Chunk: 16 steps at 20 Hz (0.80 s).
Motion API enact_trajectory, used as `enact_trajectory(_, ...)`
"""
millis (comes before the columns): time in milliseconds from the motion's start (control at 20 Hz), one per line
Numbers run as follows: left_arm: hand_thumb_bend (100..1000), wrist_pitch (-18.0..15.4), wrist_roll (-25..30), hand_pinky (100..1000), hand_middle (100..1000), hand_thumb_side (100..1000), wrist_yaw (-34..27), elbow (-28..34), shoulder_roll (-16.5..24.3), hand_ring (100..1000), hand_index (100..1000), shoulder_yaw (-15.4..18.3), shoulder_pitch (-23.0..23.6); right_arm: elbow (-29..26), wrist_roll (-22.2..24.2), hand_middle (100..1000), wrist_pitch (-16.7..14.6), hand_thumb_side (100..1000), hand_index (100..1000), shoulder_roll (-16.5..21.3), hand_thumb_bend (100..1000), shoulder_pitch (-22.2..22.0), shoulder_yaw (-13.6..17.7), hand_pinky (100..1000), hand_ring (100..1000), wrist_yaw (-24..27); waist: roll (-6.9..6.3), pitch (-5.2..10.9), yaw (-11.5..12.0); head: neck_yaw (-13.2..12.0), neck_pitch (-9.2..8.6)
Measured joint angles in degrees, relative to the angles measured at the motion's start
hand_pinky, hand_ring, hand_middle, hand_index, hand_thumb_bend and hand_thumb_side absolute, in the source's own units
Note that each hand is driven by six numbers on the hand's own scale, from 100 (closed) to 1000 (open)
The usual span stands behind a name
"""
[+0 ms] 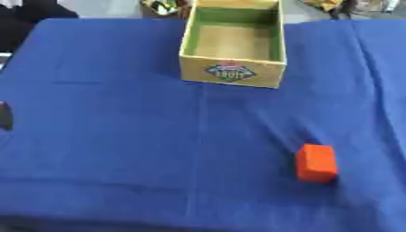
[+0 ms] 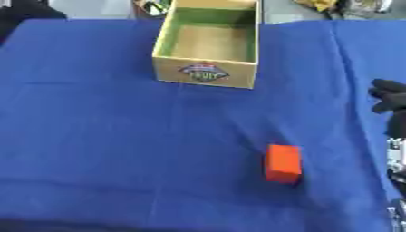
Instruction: Pick up objects on the table and place them in the box.
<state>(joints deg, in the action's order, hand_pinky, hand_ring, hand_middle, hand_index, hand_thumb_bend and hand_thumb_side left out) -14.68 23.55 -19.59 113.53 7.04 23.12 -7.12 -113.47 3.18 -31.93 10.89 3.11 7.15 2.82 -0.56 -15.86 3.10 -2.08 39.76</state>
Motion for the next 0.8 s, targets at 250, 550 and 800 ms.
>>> enact_trajectory(250,100,0.1,0.1,237,414,1000,0.0,0.0,0.0,309,724,0.0,0.0,0.0,0.0,485,-0.5,508,659,0.0,100,0.0,-0.1,769,790,0.0,0.01,-0.02,0.0,0.7,0.0)
enact_trajectory(550,100,0.1,0.1,236,414,1000,0.0,0.0,0.0,309,724,0.0,0.0,0.0,1.6,605,-5.6,1000,758,5.5,219,-1.4,0.5,783,828,-5.5,0.05,-0.05,-0.4,0.7,0.0)
enact_trajectory(800,100,0.2,0.3,236,414,1000,0.0,0.0,0.2,309,724,0.0,0.0,0.0,5.1,749,-14.7,1000,857,17.7,318,-2.0,2.2,785,817,-24.7,0.39,-0.02,-0.4,0.7,0.0)
